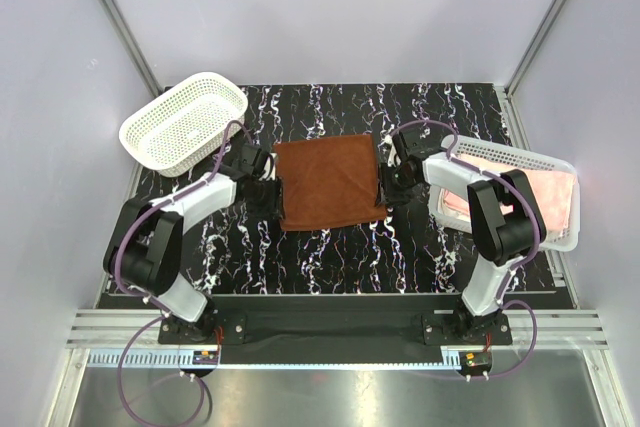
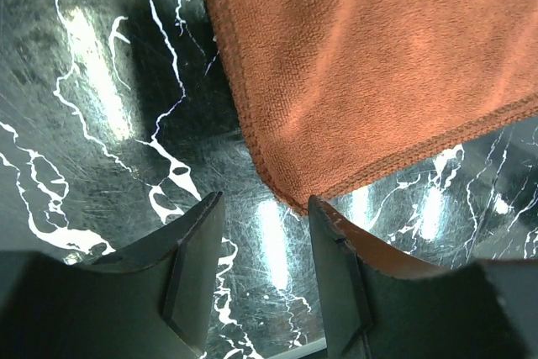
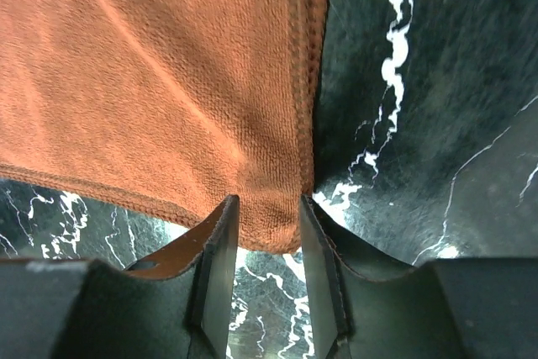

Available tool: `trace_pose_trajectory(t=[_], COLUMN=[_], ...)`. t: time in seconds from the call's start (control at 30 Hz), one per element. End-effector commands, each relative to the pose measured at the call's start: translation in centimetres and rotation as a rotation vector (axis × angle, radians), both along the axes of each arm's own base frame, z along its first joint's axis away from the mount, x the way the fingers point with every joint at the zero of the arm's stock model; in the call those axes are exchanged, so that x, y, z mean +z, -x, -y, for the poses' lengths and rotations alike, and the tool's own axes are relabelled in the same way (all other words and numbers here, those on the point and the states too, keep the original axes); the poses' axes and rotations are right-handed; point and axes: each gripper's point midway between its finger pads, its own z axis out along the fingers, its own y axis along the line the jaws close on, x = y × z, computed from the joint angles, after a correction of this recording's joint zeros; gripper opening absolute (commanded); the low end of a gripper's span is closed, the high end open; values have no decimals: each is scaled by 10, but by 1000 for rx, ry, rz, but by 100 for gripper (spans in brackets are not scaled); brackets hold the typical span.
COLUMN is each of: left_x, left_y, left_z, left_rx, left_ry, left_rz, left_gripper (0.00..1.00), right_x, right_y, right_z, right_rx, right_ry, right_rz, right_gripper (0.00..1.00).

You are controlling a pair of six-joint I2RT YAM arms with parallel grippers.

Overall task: Fold and stack the towels
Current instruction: Fold the towel

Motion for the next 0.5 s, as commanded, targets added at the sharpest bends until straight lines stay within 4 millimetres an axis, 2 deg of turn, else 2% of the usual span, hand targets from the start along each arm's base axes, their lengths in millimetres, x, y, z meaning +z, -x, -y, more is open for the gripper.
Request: trace_pose_trajectory(t=[0.0,0.13,0.2,0.27,0.3,0.33,0.4,0.47], left_x=[-4,-16,-17,-20,-20,-18,-16,-10], left_y=[-9,-7,-5,-2,-2,1,2,6], left_z=[-1,4,10,6,3,-1,-9,-13], left_rx=[55,60,41,38,44,51,61,57], left_ry=[1,20,48,28,12,-7,-42,-49], left_rz=[25,-6,-20,-29,-29,-29,-9,-2], left_gripper=[49,43,29,17,6,0,0,0], right_x=[3,-6,-6,-8,-5,-6,-4,-7], right_y=[0,14,16,23,25,30,35,46], right_z=[-4,-1,-1,2,2,4,10,15], right_rx=[-48,-84,-92,-97,-99,-101,-108,-108], right_ry=[3,9,6,16,18,23,40,56], right_rz=[1,-35,-43,-64,-59,-65,-61,-78], right_gripper=[41,41,39,32,23,19,11,8])
